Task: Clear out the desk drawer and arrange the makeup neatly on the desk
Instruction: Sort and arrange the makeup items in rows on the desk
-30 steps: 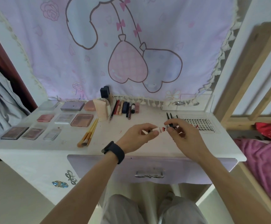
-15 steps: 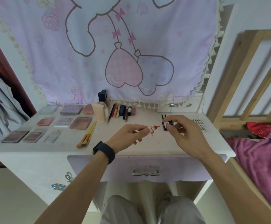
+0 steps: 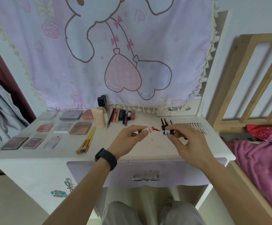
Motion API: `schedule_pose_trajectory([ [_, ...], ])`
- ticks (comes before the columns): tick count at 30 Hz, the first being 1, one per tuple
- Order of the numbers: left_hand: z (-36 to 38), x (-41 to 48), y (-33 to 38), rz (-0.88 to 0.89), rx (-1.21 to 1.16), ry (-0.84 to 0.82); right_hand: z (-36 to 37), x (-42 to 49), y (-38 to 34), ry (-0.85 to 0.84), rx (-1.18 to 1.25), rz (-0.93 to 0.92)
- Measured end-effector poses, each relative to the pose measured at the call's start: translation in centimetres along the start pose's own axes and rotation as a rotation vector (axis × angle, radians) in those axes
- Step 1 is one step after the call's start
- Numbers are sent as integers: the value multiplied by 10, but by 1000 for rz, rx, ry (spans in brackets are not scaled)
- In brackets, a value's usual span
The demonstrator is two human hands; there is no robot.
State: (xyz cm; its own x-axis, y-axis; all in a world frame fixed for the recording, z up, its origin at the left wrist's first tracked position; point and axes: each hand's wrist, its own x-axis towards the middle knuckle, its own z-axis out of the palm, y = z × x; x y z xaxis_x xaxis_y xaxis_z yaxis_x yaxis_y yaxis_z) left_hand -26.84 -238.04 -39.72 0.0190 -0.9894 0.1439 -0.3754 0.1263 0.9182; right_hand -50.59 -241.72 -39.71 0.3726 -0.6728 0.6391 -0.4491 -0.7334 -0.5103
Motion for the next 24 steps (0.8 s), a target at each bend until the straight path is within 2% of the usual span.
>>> schedule_pose_trajectory([
  [2,0,0,1,-4,-4,6,0,-2,3,14,35,27],
  [5,1,1,0,-12,-31,38,1,-6,8,71,238,187],
  [8,5,2,-4,-25,-102,93,4,-11,14,166,551,374],
  [12,17,6,-13,-57,-181,161,7,-22,25,308,1139,670],
  [14,28,10,-16,-58,-193,159,8,-31,36,333,1249,779],
  [18,58,22,-23,-85,-186,85,10,-51,59,322,1221,858],
  [24,115,47,-29,-88,-39,61,-10,-67,86,270,818,845],
])
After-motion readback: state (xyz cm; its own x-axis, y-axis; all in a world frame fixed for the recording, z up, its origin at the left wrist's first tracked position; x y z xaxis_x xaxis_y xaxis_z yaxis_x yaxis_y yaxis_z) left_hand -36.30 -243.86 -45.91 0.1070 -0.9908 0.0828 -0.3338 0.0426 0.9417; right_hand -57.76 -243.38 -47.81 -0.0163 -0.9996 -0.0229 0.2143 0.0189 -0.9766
